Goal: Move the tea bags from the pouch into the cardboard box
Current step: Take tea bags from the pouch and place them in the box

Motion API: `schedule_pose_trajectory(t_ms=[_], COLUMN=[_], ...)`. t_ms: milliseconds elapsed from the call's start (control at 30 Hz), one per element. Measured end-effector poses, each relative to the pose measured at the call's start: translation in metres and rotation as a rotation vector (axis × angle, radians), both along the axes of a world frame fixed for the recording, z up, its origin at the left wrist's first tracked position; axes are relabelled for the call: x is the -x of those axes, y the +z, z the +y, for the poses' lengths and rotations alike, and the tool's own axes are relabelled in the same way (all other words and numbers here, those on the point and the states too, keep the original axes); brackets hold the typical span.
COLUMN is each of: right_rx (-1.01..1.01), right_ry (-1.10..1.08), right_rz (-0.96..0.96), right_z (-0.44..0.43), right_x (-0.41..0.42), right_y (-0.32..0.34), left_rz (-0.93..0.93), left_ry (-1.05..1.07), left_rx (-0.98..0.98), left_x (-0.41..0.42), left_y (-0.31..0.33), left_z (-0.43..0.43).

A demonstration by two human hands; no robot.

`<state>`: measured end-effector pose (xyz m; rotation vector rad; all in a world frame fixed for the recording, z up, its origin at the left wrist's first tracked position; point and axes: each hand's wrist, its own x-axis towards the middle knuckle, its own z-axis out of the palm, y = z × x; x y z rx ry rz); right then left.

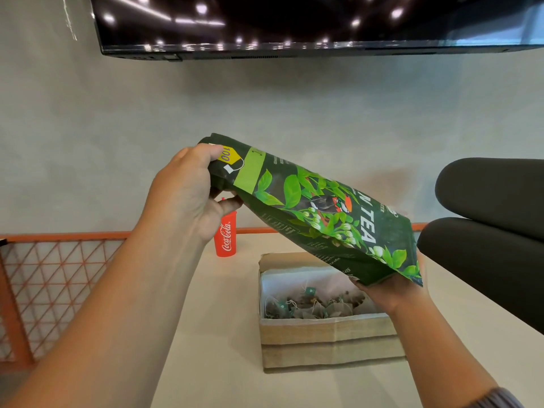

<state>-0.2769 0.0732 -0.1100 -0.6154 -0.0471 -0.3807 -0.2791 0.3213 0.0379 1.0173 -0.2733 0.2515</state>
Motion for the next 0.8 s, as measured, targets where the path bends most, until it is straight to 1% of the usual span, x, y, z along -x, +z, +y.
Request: schedule_pose_trajectory(t_ms=[267,333,400,433,467,533,667,800], right_rx=[0.070,0.078,0.151,0.135,0.075,0.101,0.269,0.361], right_ry=[0.104,0.107,0.066,0.061,0.050,0.064,0.043,0.007], right_rz=[-0.173,-0.179,-0.131,-0.107,-0.127,-0.118,-0.018,0.100], right_z=[0.012,0.016,0.019,0.021,0.022,0.030,0.045,0.056], right_x=[0.004,0.002,-0.002,-0.003,-0.004,-0.002,0.002,-0.007], right_y=[0.009,0.010,0.009,0.011,0.010,0.016,0.033,0.045], left_rz=[-0.006,-0.012,0.005,0.017,0.035,0.092,0.215,0.308], left_ry=[0.015,0.009,0.013,0.018,0.029,0.046,0.048,0.016], left_rx=[0.090,0.098,0.114,0.114,0.114,0.125,0.184,0.273], left_x=[0.000,-0.001,-0.002,-0.004,-0.007,-0.015,-0.035,-0.051], left_y=[0.004,0.006,0.006,0.006,0.004,-0.002,-0.023,-0.048], left_z=[0.013,0.015,0.019,0.021,0.024,0.031,0.052,0.065])
